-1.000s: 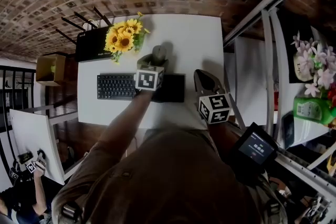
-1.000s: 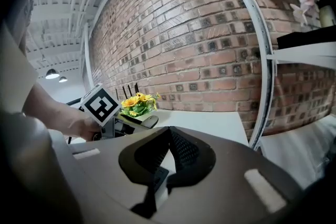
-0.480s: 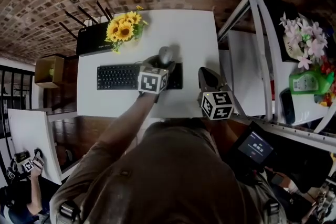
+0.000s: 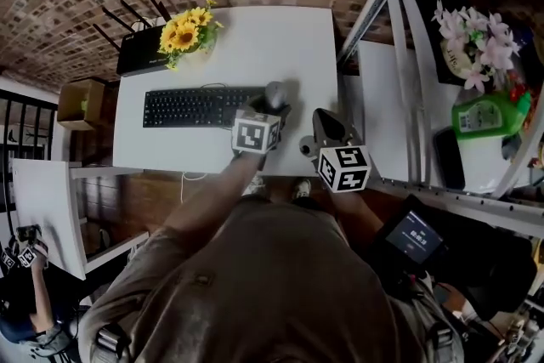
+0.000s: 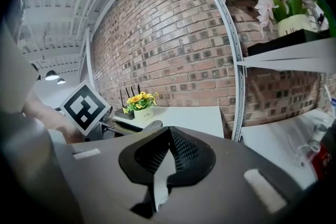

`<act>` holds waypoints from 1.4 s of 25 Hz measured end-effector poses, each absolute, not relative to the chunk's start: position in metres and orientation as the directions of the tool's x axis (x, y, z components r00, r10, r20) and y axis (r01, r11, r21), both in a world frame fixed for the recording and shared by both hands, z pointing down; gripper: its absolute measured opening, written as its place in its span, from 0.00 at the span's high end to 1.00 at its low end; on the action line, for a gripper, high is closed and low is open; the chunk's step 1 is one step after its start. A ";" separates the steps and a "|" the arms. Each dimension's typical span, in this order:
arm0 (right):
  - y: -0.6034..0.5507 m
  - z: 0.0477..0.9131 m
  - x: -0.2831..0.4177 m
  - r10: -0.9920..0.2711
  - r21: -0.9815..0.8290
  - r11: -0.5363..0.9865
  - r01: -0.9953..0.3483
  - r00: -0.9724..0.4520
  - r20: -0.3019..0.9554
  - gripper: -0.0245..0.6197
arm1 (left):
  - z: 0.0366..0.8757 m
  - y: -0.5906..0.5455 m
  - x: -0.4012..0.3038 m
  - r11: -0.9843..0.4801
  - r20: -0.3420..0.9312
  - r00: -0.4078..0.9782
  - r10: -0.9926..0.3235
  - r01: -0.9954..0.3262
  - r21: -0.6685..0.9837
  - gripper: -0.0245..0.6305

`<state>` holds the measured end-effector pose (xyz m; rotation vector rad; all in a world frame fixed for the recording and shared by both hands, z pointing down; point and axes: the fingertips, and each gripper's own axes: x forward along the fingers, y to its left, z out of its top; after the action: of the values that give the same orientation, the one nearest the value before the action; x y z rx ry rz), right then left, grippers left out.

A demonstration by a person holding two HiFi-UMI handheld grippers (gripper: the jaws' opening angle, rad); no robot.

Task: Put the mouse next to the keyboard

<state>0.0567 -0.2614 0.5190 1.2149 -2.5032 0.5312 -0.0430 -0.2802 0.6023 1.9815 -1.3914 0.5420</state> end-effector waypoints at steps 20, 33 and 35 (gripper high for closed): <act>-0.267 0.555 0.113 -0.696 -0.176 0.498 -0.849 -0.512 0.503 0.94 | 0.658 -0.278 0.015 -0.212 0.787 0.289 -0.545 -0.956 0.204 0.50; -0.261 0.564 0.127 -0.699 -0.177 0.465 -0.868 -0.482 0.529 0.94 | 0.689 -0.278 0.013 -0.135 0.841 0.248 -0.480 -0.969 0.209 0.50; -0.261 0.563 0.126 -0.697 -0.177 0.467 -0.866 -0.484 0.529 0.94 | 0.690 -0.279 0.013 -0.127 0.844 0.245 -0.477 -0.970 0.209 0.50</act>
<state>0.1259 -0.2615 0.5630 1.3138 -2.3361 0.6051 0.0132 -0.2787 0.6900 1.7317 -1.3429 0.7901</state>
